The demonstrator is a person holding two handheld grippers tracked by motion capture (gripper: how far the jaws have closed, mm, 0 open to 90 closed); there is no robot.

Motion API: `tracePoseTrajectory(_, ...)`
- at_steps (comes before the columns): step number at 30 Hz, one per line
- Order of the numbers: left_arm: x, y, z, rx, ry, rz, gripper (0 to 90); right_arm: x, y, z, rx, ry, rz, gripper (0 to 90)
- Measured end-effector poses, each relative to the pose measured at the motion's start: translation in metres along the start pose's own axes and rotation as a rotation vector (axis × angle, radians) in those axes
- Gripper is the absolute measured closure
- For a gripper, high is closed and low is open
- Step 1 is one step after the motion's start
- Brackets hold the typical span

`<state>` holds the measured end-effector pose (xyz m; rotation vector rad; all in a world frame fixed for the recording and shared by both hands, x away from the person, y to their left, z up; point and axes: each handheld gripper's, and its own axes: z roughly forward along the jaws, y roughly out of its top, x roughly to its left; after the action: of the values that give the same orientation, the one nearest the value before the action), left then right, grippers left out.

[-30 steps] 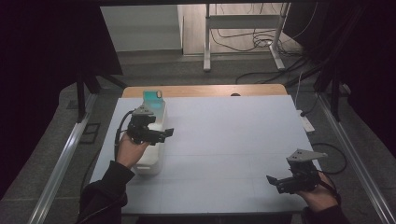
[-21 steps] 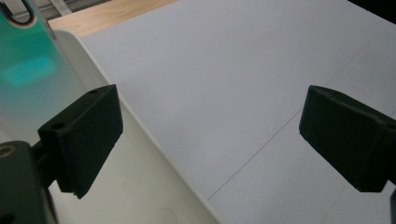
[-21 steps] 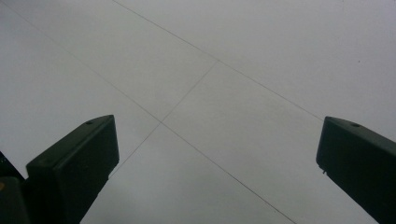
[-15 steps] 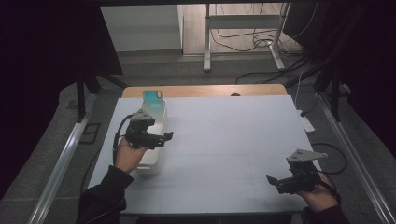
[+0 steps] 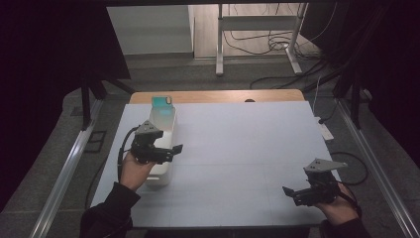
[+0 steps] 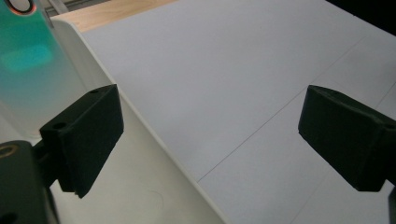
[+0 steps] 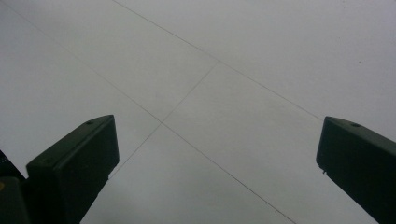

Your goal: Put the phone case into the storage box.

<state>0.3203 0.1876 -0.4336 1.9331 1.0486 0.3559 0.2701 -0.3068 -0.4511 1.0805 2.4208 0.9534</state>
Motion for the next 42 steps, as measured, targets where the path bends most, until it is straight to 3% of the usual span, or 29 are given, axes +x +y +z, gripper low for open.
tracePoseTrajectory(15, -0.005, -0.015, -0.014, -0.016, 0.008, 0.002, 7.8, 0.000, 0.000, 0.000, 0.002, 0.002, 0.001, 0.0)
tracePoseTrajectory(26, -0.008, -0.026, -0.027, -0.036, 0.001, -0.019, 7.8, 0.000, 0.000, 0.000, 0.002, 0.001, 0.000, 0.0)
tracePoseTrajectory(42, -0.014, -0.043, -0.041, -0.017, -0.002, -0.020, 7.8, 0.000, 0.000, 0.001, 0.005, -0.001, 0.004, 0.0)
